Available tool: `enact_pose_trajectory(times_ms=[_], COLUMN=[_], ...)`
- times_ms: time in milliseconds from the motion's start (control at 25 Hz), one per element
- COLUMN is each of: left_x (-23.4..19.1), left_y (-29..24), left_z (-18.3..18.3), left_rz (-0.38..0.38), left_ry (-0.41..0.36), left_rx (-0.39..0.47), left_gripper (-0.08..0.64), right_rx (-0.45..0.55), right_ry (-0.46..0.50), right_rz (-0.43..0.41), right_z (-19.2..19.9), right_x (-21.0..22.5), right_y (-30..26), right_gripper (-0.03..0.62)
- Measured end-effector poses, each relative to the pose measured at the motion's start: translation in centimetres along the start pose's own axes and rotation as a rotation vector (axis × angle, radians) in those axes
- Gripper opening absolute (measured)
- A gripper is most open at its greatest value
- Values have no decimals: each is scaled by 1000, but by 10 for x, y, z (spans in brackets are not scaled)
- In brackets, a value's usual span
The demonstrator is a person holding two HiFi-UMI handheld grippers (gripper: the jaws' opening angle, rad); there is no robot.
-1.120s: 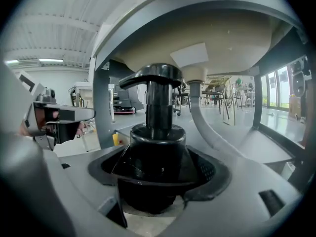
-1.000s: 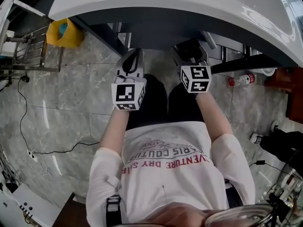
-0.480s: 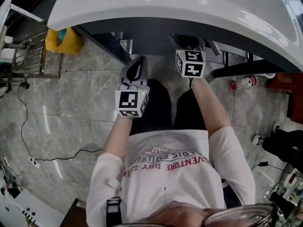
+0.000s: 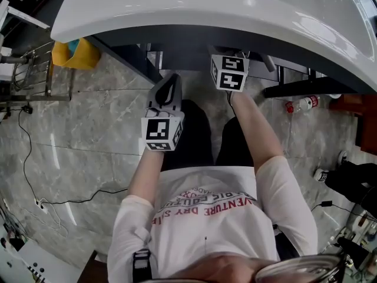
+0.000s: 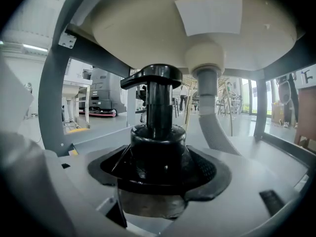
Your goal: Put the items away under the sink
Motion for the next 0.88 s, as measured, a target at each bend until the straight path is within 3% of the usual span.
enact_pose_trajectory(times_ms=[320, 560, 680, 880], left_x=[2, 11, 16, 38], left_y=[3, 4, 8, -2], left_z=[13, 13, 13, 7], left_rz=[-3, 5, -1, 30], left_ry=[24, 22, 44, 56], left_rx=[-15, -4, 3, 25], left_gripper=[28, 28, 28, 27], right_rx=[-37, 78, 135, 142], right_ry=[-19, -16, -37, -57], right_rz=[18, 63, 40, -11], right_z=[0, -5, -11, 0], right_x=[3, 5, 4, 1], right_y=[-7, 9, 35, 82], right_gripper=[382, 383, 382, 382])
Point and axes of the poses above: the fingertips, and each gripper's own axes: y backward along the fingers, x to its right, z out of its underside, the point moved 4 cm from there along y, backward along the fingers, and after that the axes turned 9 degrees about y, right-handed, at the moved point
